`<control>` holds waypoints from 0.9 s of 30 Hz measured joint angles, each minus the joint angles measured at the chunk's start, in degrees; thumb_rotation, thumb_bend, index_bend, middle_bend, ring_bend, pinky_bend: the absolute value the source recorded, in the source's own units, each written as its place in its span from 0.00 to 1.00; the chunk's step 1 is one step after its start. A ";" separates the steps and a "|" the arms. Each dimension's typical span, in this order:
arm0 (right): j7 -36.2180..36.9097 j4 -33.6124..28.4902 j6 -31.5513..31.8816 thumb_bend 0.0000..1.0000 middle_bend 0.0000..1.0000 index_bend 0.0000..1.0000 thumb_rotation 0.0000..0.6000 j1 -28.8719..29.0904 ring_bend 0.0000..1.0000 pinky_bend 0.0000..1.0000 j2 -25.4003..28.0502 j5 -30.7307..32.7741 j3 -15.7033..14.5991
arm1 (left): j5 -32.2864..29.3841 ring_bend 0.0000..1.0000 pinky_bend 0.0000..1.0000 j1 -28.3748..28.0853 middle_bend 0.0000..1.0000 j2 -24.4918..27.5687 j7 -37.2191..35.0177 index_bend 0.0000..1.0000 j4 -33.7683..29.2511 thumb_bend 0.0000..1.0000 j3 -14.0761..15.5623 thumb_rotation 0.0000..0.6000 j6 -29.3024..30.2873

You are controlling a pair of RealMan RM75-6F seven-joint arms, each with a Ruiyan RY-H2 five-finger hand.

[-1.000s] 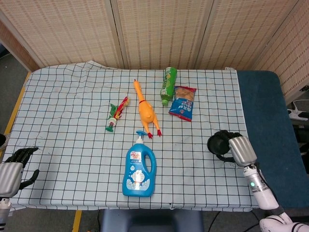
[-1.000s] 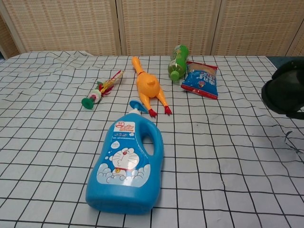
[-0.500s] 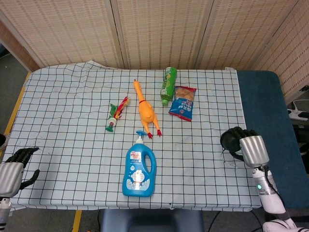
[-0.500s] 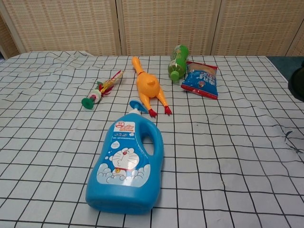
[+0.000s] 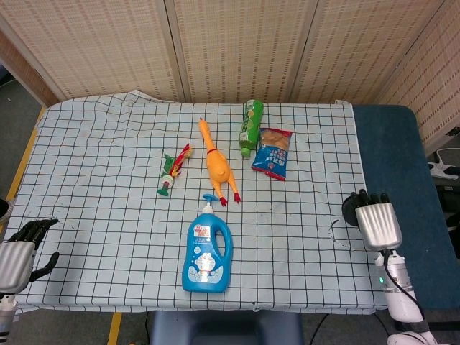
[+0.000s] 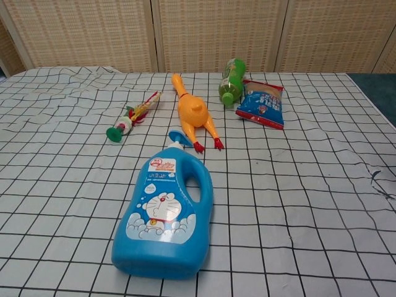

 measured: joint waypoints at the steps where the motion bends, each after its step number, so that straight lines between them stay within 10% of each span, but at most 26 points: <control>1: 3.21 0.57 0.49 0.06 0.58 0.62 1.00 0.11 0.38 0.38 -0.11 -1.38 -0.26 | -0.12 0.16 0.38 0.01 0.20 0.02 -0.12 0.18 -0.08 0.37 -0.01 1.00 -0.07; 9: 44.65 8.41 7.27 0.06 0.58 0.62 1.00 0.95 0.38 0.37 -2.37 -13.34 -1.94 | -0.06 0.16 0.38 -0.09 0.20 -0.06 0.28 0.18 -0.20 0.37 0.11 1.00 -0.37; 14: 57.94 12.50 9.09 0.06 0.58 0.63 1.00 1.03 0.38 0.37 -3.43 -16.56 -2.53 | -0.11 0.16 0.38 -0.21 0.20 -0.16 0.72 0.18 -0.10 0.37 0.14 1.00 -0.59; 20: 53.98 13.71 5.94 0.06 0.58 0.63 1.00 0.87 0.38 0.37 -2.77 -15.84 -3.07 | 0.00 0.16 0.38 -0.19 0.20 -0.23 0.92 0.18 -0.13 0.37 0.15 1.00 -0.40; 27: 30.70 10.93 -2.26 0.06 0.59 0.63 1.00 -0.15 0.38 0.38 -1.38 -6.20 -1.98 | 0.03 0.16 0.38 -0.10 0.20 -0.21 0.69 0.18 -0.02 0.37 0.14 1.00 -0.22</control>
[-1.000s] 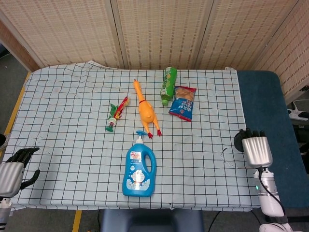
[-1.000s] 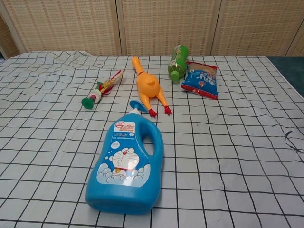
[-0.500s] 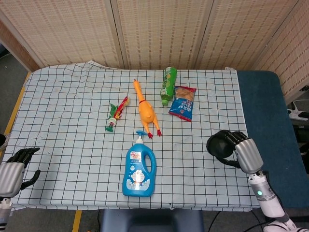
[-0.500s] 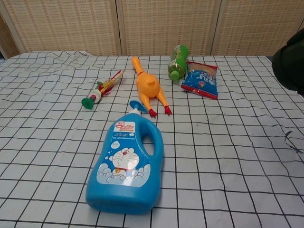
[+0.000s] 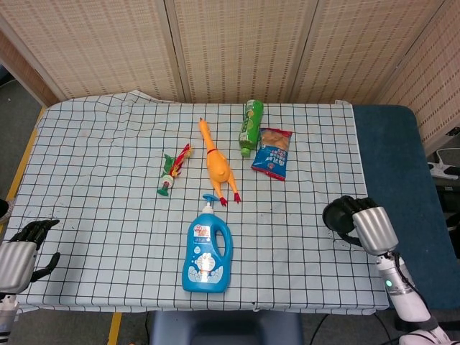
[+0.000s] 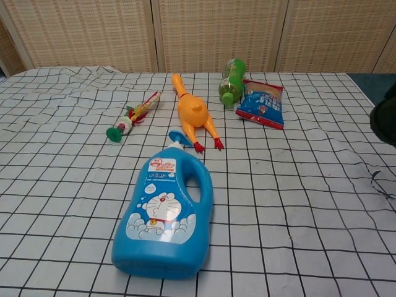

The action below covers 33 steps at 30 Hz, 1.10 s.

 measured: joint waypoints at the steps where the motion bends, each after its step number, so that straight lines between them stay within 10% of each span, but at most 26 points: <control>1: -2.70 -0.63 -1.24 0.06 0.59 0.63 1.00 -0.11 0.38 0.38 0.17 2.13 0.32 | -0.07 0.16 0.38 -0.02 0.20 0.01 -0.05 0.18 -0.08 0.37 -0.01 1.00 -0.09; 7: -9.33 -4.35 -8.05 0.06 0.59 0.63 1.00 -0.03 0.38 0.38 0.79 12.04 2.50 | 0.19 0.16 0.38 0.14 0.19 0.12 -0.36 0.18 -0.09 0.37 -0.08 1.00 0.55; 22: -13.45 -27.31 -6.58 0.06 0.59 0.63 1.00 2.54 0.38 0.38 8.11 -0.04 1.90 | 0.42 0.16 0.38 0.25 0.19 0.24 -0.49 0.18 -0.07 0.37 -0.01 1.00 0.71; 33: -19.60 -20.10 -9.63 0.06 0.59 0.63 1.00 1.48 0.38 0.38 7.65 11.81 1.63 | -0.04 0.16 0.38 0.15 0.19 0.23 -0.32 0.18 -0.17 0.37 -0.07 1.00 0.23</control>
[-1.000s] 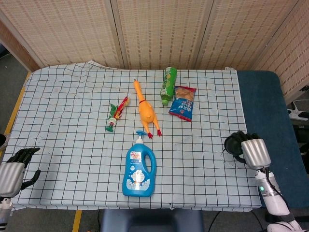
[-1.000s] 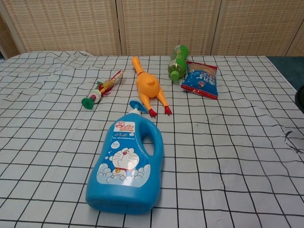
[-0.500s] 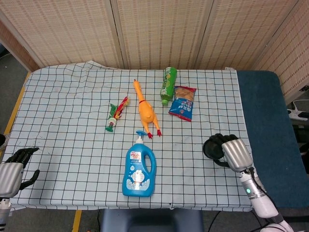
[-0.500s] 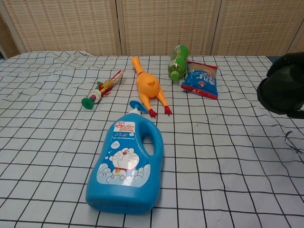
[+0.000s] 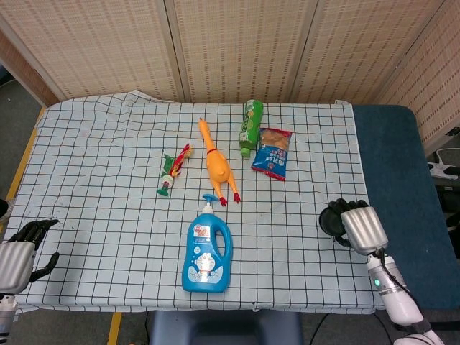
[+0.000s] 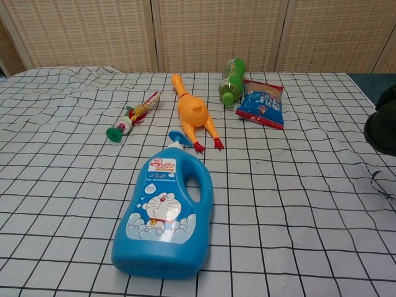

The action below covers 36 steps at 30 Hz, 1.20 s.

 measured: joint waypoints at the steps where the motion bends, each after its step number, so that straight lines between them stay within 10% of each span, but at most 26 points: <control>1: -0.18 1.11 -0.70 0.06 0.59 0.63 1.00 -0.02 0.38 0.38 -0.22 1.46 0.04 | -0.06 0.16 0.38 -0.03 0.19 -0.03 0.11 0.18 0.02 0.37 -0.01 1.00 -0.08; 23: 10.59 -2.39 7.37 0.06 0.59 0.63 1.00 -1.80 0.38 0.38 2.00 -14.05 -2.65 | -0.06 0.16 0.38 0.05 0.19 -0.07 -0.20 0.18 0.28 0.37 -0.04 1.00 0.01; 36: 23.43 15.89 -0.49 0.06 0.55 0.59 1.00 -0.33 0.34 0.36 -3.26 -7.77 -2.13 | -0.14 0.16 0.38 -0.22 0.19 -0.26 0.33 0.18 0.32 0.37 0.04 1.00 -0.50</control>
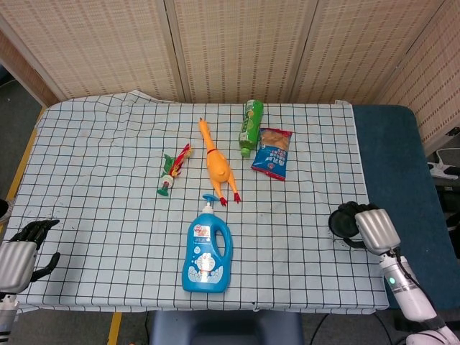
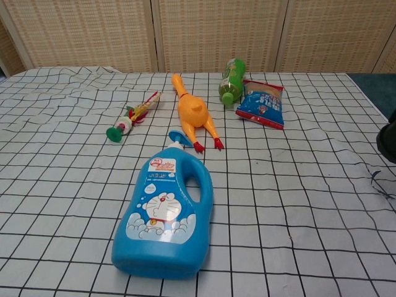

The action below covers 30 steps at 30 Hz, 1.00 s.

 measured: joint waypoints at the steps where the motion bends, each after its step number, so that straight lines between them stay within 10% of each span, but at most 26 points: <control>1: 1.20 1.54 -0.18 0.06 0.54 0.59 1.00 0.19 0.33 0.35 -0.69 -0.16 0.02 | 0.01 0.16 0.38 0.00 0.19 0.00 -0.03 0.18 -0.04 0.37 0.01 1.00 0.00; 13: 11.11 11.90 -2.63 0.06 0.44 0.57 1.00 2.16 0.26 0.29 -6.26 -2.50 -0.80 | 0.19 0.16 0.38 -0.10 0.19 0.00 0.29 0.18 -0.13 0.37 0.11 1.00 -0.07; 30: 12.11 12.12 -6.82 0.06 0.14 0.29 1.00 2.26 0.00 0.18 -5.22 0.10 -1.36 | -0.18 0.17 0.38 -0.13 0.19 0.09 0.26 0.18 -0.27 0.37 0.15 1.00 -0.45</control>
